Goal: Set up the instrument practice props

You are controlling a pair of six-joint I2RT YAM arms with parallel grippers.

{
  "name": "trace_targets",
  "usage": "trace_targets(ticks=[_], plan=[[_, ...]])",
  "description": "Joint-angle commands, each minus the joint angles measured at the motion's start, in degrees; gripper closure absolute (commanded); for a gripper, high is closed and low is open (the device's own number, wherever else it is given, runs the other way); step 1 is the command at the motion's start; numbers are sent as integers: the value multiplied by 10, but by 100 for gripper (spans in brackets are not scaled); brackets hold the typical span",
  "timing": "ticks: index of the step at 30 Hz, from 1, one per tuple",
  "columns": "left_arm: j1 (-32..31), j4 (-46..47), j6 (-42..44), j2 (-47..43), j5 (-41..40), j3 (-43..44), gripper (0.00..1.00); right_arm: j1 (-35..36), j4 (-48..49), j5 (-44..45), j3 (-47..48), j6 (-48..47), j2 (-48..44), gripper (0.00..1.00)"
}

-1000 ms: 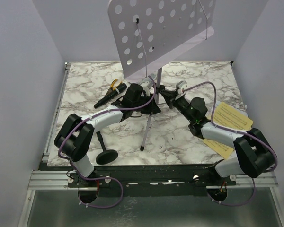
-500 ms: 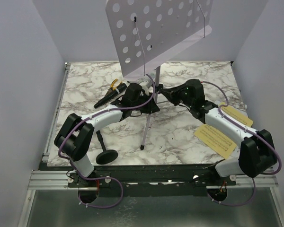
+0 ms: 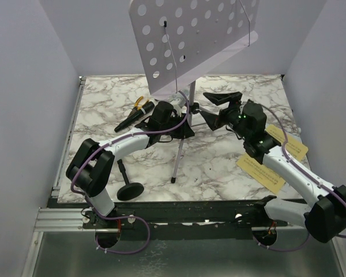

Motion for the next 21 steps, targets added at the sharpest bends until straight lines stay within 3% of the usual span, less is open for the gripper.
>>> trace_targets(ticks=[1, 3, 4, 6, 8, 10, 13, 18, 21], plan=[[4, -137, -25, 32, -43, -34, 97, -4, -12, 146, 1, -469, -39, 1], [4, -137, -25, 30, -42, -34, 97, -4, -39, 235, -19, -666, -49, 0], [4, -137, -26, 30, -42, -34, 97, -5, -65, 324, -35, -725, -46, 0], [4, -137, -26, 30, -42, -33, 97, -5, -91, 492, -63, -780, -26, 0], [4, -137, -27, 31, -40, -34, 97, -5, -69, 555, -84, -872, 8, 0], [4, -137, -27, 34, -38, -34, 96, -6, -81, 560, -77, -905, 47, 0], [4, -136, -28, 35, -32, -34, 92, -9, -175, 542, -31, -835, 105, 0], [4, -135, -23, 20, -43, -40, 84, -40, -146, 427, -28, -823, 149, 0], [4, -132, -23, 11, -40, -41, 80, -103, -145, 324, -26, -790, 154, 0]])
